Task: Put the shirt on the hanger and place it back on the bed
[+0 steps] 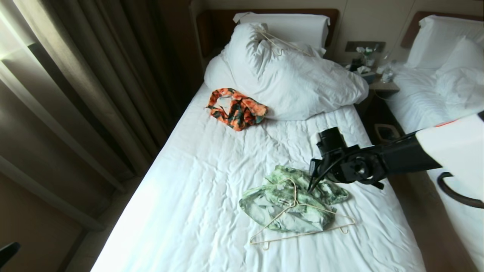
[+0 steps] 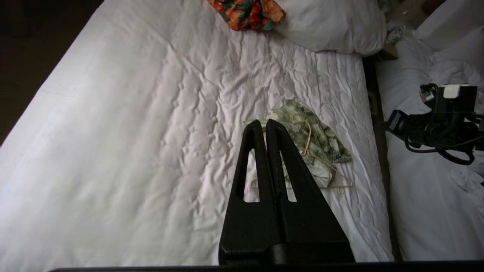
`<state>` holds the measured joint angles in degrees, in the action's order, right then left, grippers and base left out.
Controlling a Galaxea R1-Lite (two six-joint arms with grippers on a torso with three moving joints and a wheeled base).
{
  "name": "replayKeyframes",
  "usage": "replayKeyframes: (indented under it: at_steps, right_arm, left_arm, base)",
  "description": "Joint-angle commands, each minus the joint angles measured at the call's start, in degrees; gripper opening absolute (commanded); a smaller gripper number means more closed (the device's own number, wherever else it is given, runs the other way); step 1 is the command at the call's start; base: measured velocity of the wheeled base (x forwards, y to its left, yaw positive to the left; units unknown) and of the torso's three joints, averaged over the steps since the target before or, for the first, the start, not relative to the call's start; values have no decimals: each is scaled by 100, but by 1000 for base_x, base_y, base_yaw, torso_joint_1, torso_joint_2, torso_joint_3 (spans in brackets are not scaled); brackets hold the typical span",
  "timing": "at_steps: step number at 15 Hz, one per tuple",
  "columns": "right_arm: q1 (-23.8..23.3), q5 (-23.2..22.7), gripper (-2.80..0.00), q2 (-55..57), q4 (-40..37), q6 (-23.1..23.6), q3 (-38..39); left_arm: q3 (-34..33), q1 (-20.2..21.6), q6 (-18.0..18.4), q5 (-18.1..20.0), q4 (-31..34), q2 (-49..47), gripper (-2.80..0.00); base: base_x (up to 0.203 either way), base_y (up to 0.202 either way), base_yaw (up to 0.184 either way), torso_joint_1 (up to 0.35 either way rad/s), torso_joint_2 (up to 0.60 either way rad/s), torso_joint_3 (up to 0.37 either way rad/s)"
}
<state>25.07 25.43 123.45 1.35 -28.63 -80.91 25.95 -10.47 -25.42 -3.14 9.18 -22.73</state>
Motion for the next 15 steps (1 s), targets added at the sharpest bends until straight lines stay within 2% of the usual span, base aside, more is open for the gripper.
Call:
replayKeyframes:
  at_steps: [1,5,7,8,10,13,15]
  right_arm:
    - [-177,14,-280,-1458,15,51,785]
    - [-669,8,-280,-3643,33,772,1896]
    - [-781,5,-280,-4774,10,1246,2294]
    - [-814,6,-280,-5346,-32,1492,2488]
    - [-873,22,-280,-6291,-407,1832,2699]
    - [-1044,51,-280,-7289,-1229,2040,2838]
    - [-1356,49,-280,-7721,-1734,2058,2885]
  left_arm:
    - [370,1,-11,-370,71,25,-280]
    - [550,357,259,-813,765,597,-280]
    - [565,405,352,-1748,894,612,-280]
    - [675,412,371,-2005,919,611,-280]
    - [1022,414,419,-1991,1218,611,-280]
    - [1063,529,463,-1891,1314,621,-280]
    - [1102,1068,464,-1285,1330,634,-280]
  base:
    - [0,0,0,0,0,0]
    - [0,0,0,0,0,0]
    - [0,0,0,0,0,0]
    - [0,0,0,0,0,0]
    - [0,0,0,0,0,0]
    - [0,0,0,0,0,0]
    - [0,0,0,0,0,0]
